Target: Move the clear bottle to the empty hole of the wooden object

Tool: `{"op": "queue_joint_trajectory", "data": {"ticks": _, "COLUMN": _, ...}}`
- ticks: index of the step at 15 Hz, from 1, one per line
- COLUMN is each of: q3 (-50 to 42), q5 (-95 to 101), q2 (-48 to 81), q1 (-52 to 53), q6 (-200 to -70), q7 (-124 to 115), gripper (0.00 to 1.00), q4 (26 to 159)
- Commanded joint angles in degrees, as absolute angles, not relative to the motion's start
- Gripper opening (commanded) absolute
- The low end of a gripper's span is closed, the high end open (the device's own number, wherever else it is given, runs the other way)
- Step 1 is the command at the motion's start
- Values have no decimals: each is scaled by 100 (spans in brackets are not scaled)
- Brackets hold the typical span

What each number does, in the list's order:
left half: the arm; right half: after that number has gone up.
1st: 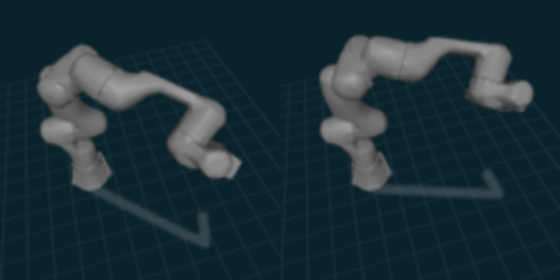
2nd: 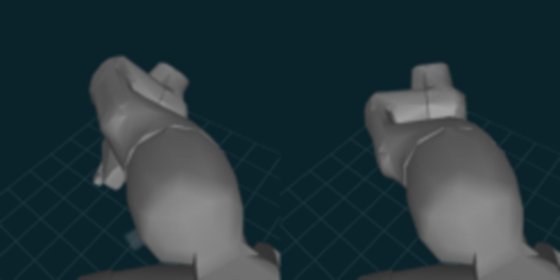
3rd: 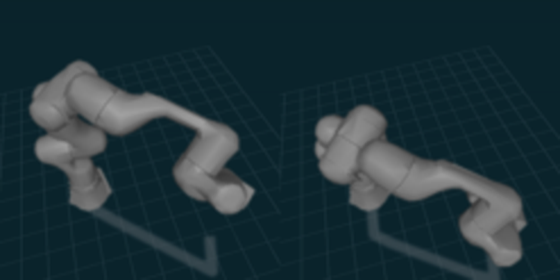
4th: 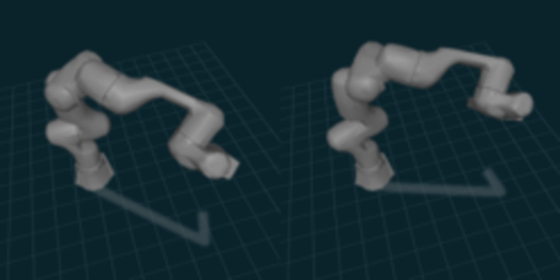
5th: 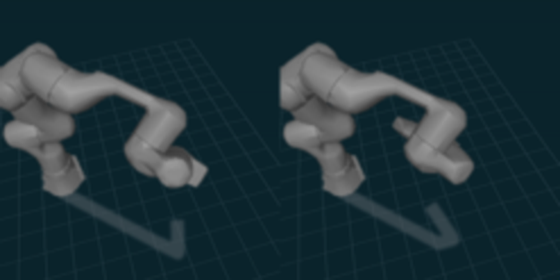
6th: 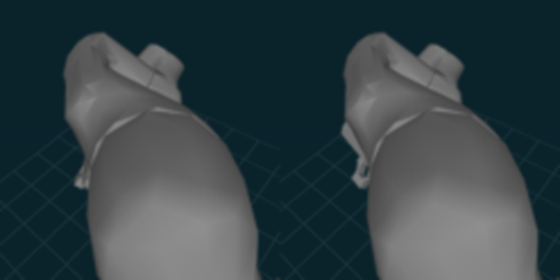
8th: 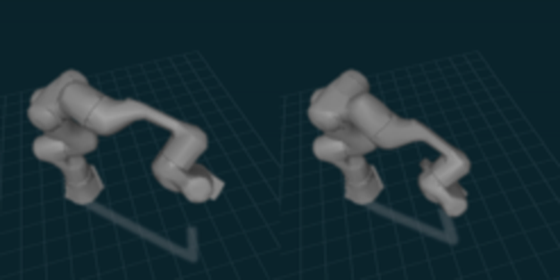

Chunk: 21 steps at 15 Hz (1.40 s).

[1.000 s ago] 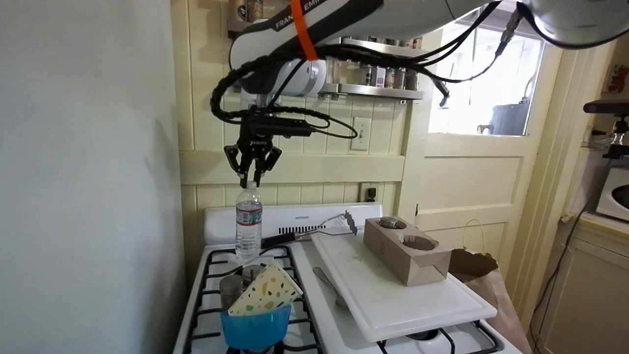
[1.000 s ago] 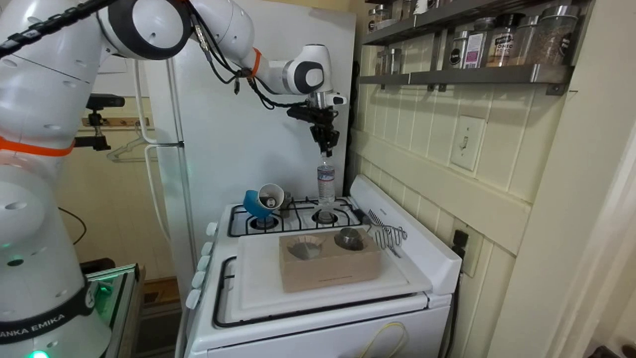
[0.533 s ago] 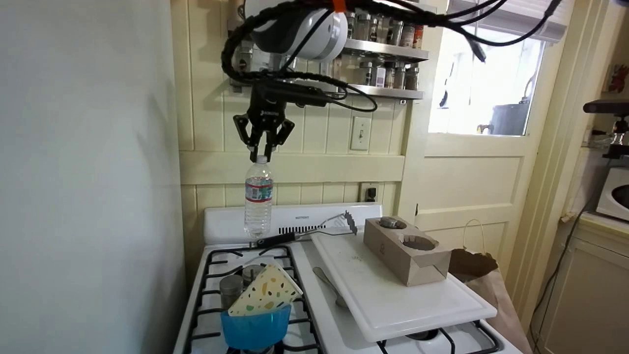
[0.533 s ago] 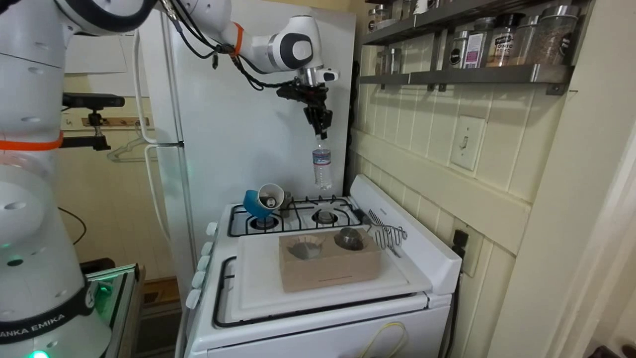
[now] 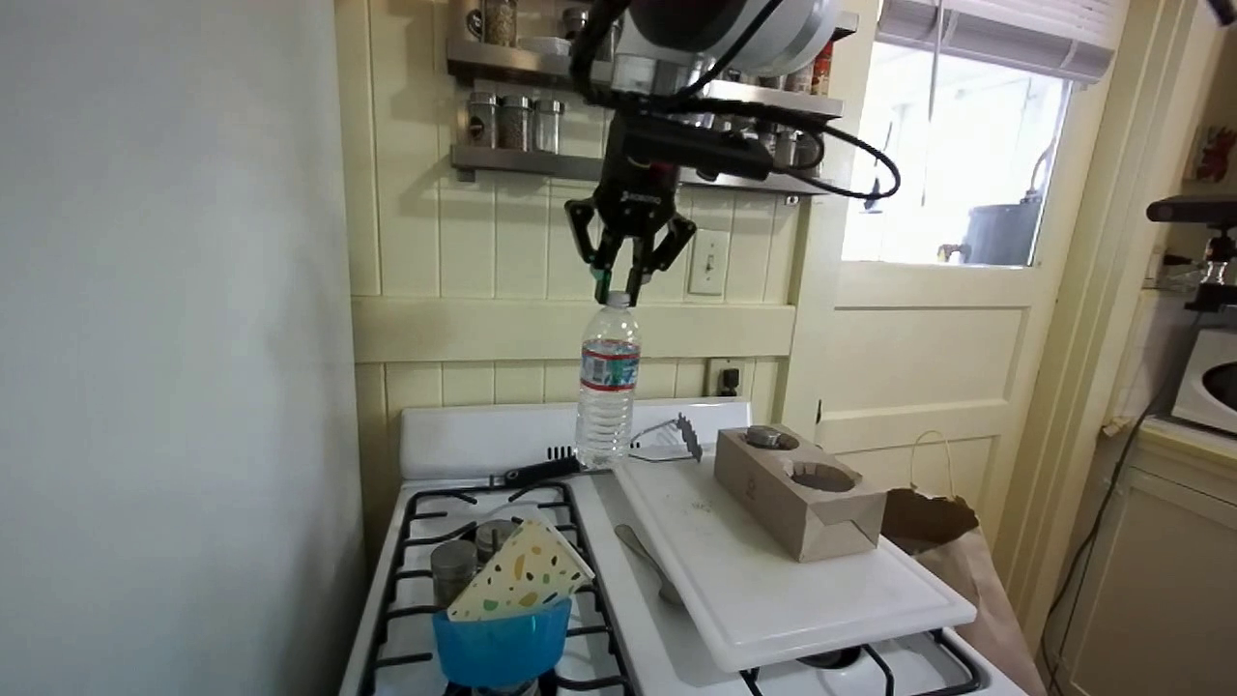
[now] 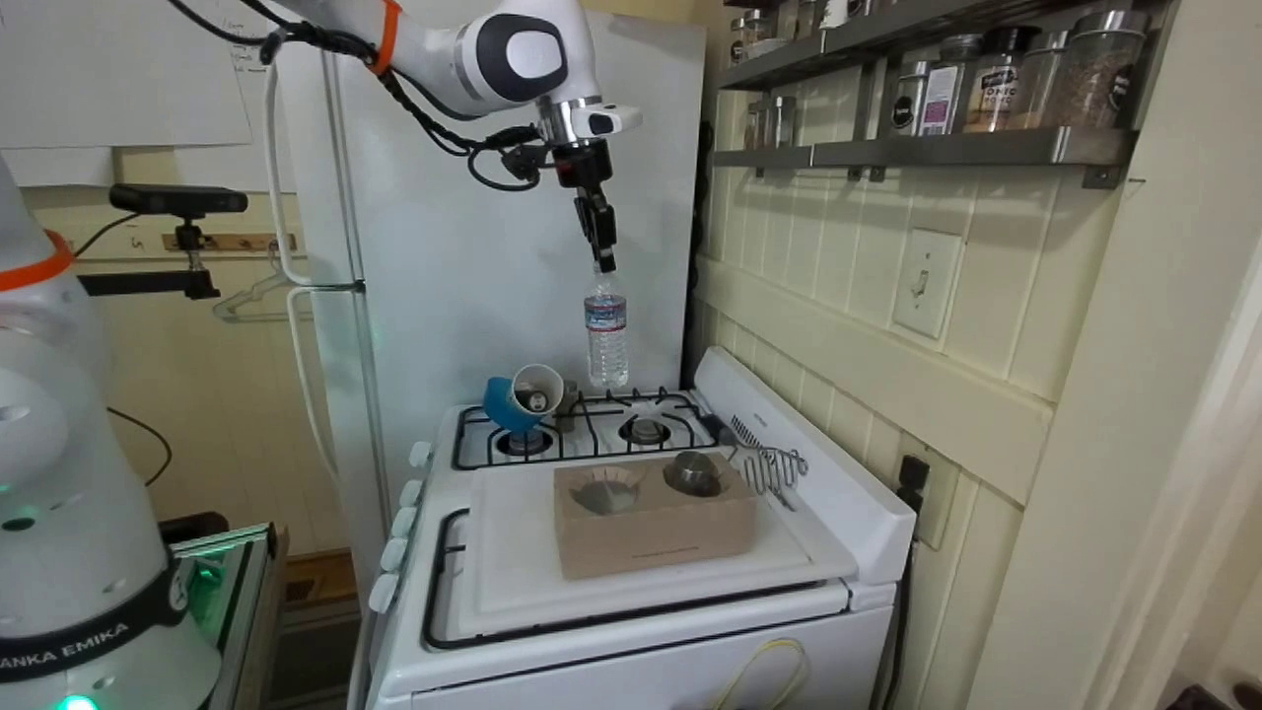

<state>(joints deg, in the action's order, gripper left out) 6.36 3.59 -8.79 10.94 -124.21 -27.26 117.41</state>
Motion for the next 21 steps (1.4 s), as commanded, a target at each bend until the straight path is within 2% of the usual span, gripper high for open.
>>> {"op": "queue_joint_trajectory", "data": {"ticks": 1, "q3": 794, "q5": 201, "q2": -1116, "q1": 860, "q6": -12534, "q7": -2626, "gripper": 31, "q4": 11972}}
{"op": "queue_joint_trajectory", "data": {"ticks": 5, "q3": 808, "q5": 71, "q2": -1436, "q1": 815, "q6": -12668, "q7": -2562, "gripper": 31, "q4": 12338}}
{"op": "queue_joint_trajectory", "data": {"ticks": 6, "q3": 808, "q5": 69, "q2": -1430, "q1": 815, "q6": -12674, "q7": -2562, "gripper": 8, "q4": 12345}}
{"op": "queue_joint_trajectory", "data": {"ticks": 21, "q3": 532, "q5": 88, "q2": -2613, "q1": 0, "q6": -12542, "q7": -2518, "gripper": 8, "q4": 12768}}
